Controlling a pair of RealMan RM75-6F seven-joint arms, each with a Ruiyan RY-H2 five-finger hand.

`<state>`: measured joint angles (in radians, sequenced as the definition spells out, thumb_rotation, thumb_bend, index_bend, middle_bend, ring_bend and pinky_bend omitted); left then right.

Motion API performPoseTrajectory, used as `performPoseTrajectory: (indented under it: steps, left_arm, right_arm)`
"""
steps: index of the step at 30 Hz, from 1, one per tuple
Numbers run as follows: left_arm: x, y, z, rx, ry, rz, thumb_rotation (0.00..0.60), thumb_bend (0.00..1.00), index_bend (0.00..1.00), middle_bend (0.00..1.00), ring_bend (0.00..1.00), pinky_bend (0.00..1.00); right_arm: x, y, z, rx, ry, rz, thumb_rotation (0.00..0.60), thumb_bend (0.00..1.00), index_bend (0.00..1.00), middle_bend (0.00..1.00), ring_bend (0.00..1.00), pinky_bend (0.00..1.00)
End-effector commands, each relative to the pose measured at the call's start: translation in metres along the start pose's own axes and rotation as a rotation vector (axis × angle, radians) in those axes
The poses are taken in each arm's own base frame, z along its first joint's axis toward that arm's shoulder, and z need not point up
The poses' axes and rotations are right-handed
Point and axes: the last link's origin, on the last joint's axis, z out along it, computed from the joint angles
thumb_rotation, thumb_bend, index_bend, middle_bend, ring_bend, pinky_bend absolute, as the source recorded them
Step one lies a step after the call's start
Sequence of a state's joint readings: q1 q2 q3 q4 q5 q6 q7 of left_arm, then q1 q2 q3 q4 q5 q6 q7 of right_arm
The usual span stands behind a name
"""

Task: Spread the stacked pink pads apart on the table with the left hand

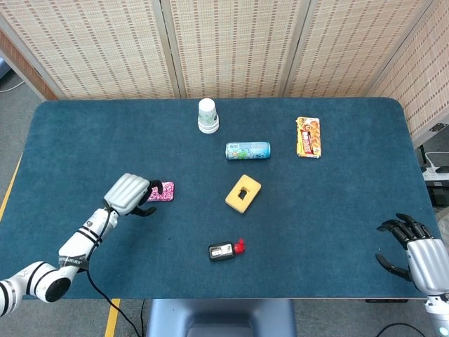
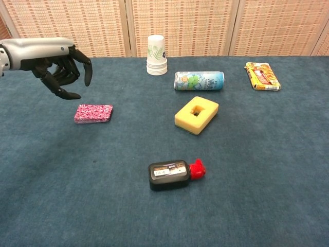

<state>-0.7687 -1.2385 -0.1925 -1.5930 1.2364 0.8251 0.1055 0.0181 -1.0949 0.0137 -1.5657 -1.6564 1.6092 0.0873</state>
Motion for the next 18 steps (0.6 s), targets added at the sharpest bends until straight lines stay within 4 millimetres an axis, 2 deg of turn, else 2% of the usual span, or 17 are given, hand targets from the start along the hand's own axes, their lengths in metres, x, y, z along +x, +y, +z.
performPoseTrajectory:
  steps: [1, 5, 9, 13, 18]
  left_arm:
    - [0.000, 0.009, 0.008, -0.002, 0.008, -0.011, 0.600, 0.27, 0.57, 0.77, 0.79, 0.70]
    - [-0.004, 0.015, 0.014, 0.009, -0.006, -0.010, 0.600, 0.27, 0.57, 0.75, 0.78, 0.70]
    - [-0.011, 0.026, 0.020, 0.014, -0.029, -0.005, 0.600, 0.27, 0.45, 0.72, 0.77, 0.71]
    - [-0.017, 0.036, 0.025, 0.009, -0.033, 0.019, 0.600, 0.27, 0.38, 0.71, 0.77, 0.71]
    - [-0.021, 0.043, 0.028, 0.014, -0.040, 0.011, 0.600, 0.27, 0.38, 0.71, 0.77, 0.71]
  right_arm:
    - [0.000, 0.000, 0.000, 0.002, -0.005, 0.000, 0.600, 0.09, 0.38, 0.33, 0.18, 0.30]
    - [0.000, 0.000, 0.000, 0.003, -0.008, 0.001, 0.600, 0.09, 0.38, 0.33, 0.18, 0.30]
    - [0.000, 0.000, 0.000, 0.002, -0.007, 0.002, 0.600, 0.09, 0.38, 0.33, 0.18, 0.30]
    - [0.001, 0.001, 0.000, 0.001, -0.009, 0.004, 0.600, 0.09, 0.38, 0.33, 0.18, 0.30]
    - [0.002, 0.001, 0.001, -0.001, -0.005, 0.008, 0.600, 0.09, 0.39, 0.33, 0.18, 0.30]
